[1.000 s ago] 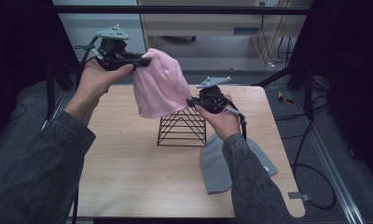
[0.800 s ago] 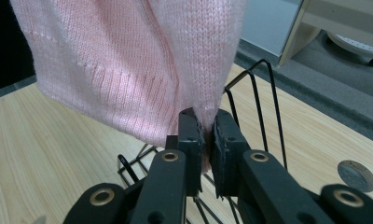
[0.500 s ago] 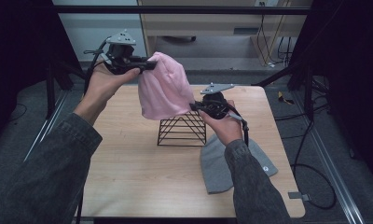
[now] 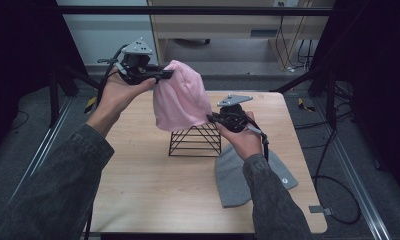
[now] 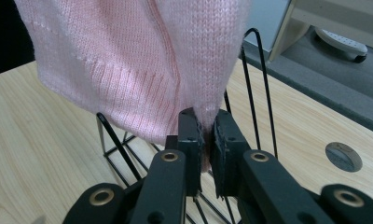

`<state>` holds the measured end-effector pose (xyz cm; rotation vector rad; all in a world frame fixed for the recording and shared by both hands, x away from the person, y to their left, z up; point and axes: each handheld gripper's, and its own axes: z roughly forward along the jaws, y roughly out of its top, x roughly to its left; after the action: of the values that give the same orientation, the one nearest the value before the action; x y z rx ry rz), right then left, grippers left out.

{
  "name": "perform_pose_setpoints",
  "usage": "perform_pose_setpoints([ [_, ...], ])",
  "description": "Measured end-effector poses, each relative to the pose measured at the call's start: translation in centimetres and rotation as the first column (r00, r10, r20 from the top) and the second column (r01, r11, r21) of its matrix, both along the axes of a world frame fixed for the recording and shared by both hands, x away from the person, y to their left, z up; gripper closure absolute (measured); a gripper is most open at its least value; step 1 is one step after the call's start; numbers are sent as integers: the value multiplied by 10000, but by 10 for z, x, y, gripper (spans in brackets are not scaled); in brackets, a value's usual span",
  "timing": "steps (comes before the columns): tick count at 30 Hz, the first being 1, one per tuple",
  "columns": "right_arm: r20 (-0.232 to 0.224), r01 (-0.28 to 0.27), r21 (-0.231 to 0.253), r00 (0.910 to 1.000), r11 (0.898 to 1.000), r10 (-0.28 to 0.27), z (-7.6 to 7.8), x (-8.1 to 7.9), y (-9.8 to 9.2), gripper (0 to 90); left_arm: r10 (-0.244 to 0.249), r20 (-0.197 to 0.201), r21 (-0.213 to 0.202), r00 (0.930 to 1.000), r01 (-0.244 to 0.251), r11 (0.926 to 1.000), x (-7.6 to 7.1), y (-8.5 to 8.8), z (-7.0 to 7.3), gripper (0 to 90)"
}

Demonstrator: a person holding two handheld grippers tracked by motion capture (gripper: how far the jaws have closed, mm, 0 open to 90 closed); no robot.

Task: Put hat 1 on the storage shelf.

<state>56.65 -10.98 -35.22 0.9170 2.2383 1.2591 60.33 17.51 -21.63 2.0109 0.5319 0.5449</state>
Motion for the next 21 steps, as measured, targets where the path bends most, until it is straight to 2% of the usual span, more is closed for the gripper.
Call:
perform_pose_setpoints([
  [10,-26,45,-95,10000,9999,-46,-7,-4,-1,834,-67,42,102,10000,66,9999,-2,-5,-7,776],
  [11,32,62,-269,10000,9996,-61,-9,-5,-2,835,-103,17,72,9999,103,9999,-2,-5,-8,776],
  [15,71,134,-433,9999,9990,-132,-13,-6,-4,835,-210,77,193,9997,209,9996,-3,-10,-12,775],
  [21,171,263,-546,9995,9982,-254,-19,-8,-7,834,-384,56,57,9992,383,9992,-8,-15,-17,774],
])
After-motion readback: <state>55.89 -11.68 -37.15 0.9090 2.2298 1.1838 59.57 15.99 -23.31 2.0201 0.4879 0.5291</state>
